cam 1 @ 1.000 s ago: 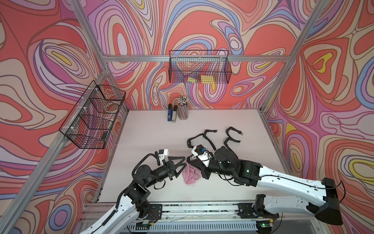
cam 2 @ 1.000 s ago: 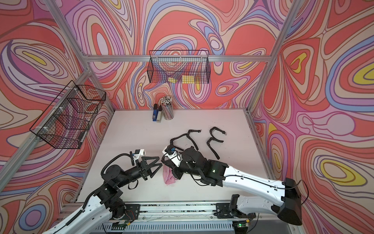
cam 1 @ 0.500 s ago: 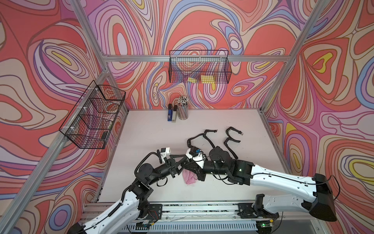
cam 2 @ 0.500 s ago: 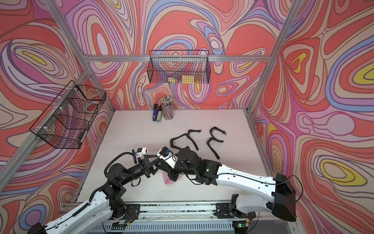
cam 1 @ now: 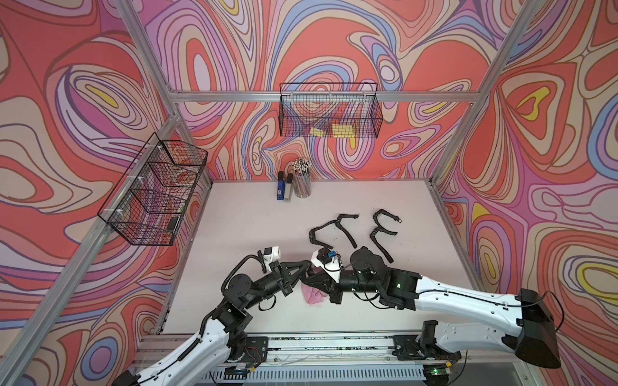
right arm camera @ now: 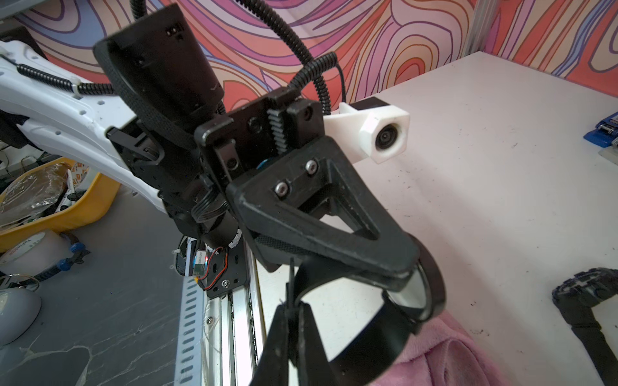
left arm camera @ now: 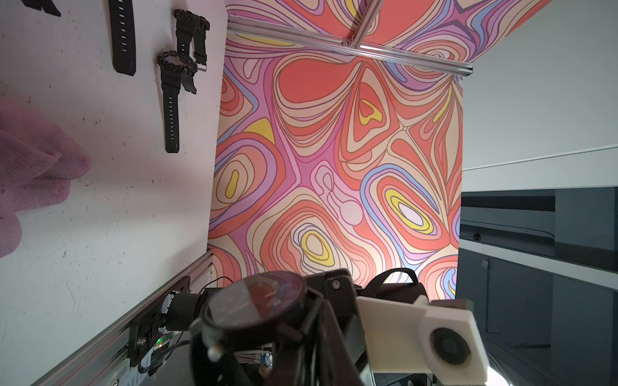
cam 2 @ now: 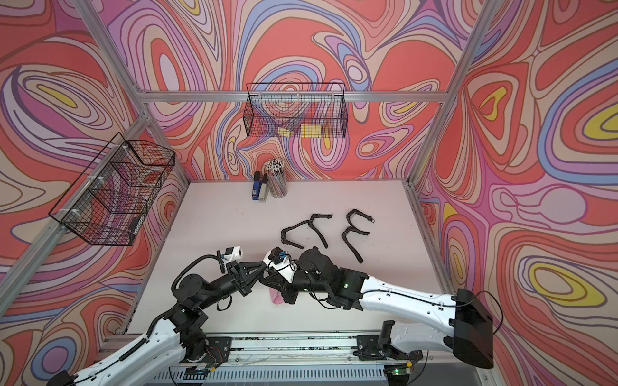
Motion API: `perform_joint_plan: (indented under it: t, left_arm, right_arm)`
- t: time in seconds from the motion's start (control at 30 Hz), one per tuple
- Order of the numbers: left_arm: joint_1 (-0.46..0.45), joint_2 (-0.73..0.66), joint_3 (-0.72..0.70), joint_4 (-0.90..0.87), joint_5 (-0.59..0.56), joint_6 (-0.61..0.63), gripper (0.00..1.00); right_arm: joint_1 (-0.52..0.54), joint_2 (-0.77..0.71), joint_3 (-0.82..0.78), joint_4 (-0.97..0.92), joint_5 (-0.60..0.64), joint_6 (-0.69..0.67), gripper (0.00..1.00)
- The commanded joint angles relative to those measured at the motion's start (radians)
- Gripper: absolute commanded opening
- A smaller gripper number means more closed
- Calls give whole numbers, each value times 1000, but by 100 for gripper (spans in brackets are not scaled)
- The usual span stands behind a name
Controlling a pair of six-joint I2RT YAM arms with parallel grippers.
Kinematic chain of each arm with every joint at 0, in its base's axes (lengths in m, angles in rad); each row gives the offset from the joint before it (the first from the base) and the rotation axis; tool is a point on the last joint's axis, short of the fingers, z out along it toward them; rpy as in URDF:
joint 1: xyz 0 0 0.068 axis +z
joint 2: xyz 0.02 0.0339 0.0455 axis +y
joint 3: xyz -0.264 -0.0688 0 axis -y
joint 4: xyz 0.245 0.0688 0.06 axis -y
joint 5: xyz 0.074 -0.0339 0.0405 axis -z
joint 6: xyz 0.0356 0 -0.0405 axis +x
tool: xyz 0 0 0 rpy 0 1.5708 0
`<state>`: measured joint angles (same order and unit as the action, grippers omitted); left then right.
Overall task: Wipe the watch dial
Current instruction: Pick up the watch at the center of the board, then pick up the cleaning item at the center of the board.
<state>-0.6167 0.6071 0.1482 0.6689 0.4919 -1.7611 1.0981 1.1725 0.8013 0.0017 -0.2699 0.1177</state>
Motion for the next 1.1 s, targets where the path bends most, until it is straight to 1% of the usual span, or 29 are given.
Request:
perform_joint_plan:
  t: [0.0,0.07,0.1,0.13,0.2,0.23,0.27,0.3,0.4,0.47,0.53,0.57,0.63,0.73,0.8,0.9,0.97,1.07]
  left_arm:
    - [-3,-19,55,-45,10,73,0]
    - [-1,-28,117,-138,47,169,0]
    - [-1,-32,149,-197,63,216,0]
    - [-2,-37,183,-264,78,272,0]
    - [-2,-52,232,-366,91,372,0]
    - [-2,-61,249,-409,91,418,0]
    - [-1,-71,268,-454,90,473,0]
    - [-1,-82,288,-507,86,532,0]
    - [-1,-105,376,-691,75,774,0]
    - [-2,-115,437,-801,60,948,0]
    - [-2,-134,459,-862,35,1101,0]
    - [-2,-151,465,-878,21,1178,0]
    - [-2,-180,468,-900,-20,1304,0]
    - [-2,-192,492,-972,-64,1467,0]
    - [-2,-183,501,-991,-51,1564,0]
    - [-5,-191,489,-976,-45,1686,0]
    - [-7,-198,479,-984,-22,1798,0]
    - [-8,-207,469,-1013,-17,1928,0]
  right_arm:
    - [3,-36,-48,21,-24,24,0]
    - [3,-37,-63,21,-8,44,1]
    - [3,-37,-68,21,4,57,12]
    - [3,-40,-68,21,20,70,38]
    - [3,-48,-69,13,47,79,70]
    - [3,-57,-68,1,57,82,90]
    - [3,-69,-65,-16,70,88,98]
    - [3,-84,-64,-35,86,97,98]
    - [3,-142,-73,-101,171,136,98]
    - [3,-182,-84,-136,254,179,98]
    - [2,-205,-83,-178,344,224,98]
    - [0,-208,-73,-213,412,261,98]
    - [-18,-191,-40,-300,509,356,98]
    - [-58,-107,32,-405,503,400,98]
    - [-65,-34,76,-449,515,405,98]
    - [-87,60,110,-461,495,418,98]
    - [-112,98,113,-451,465,442,96]
    - [-157,154,108,-436,412,479,92]
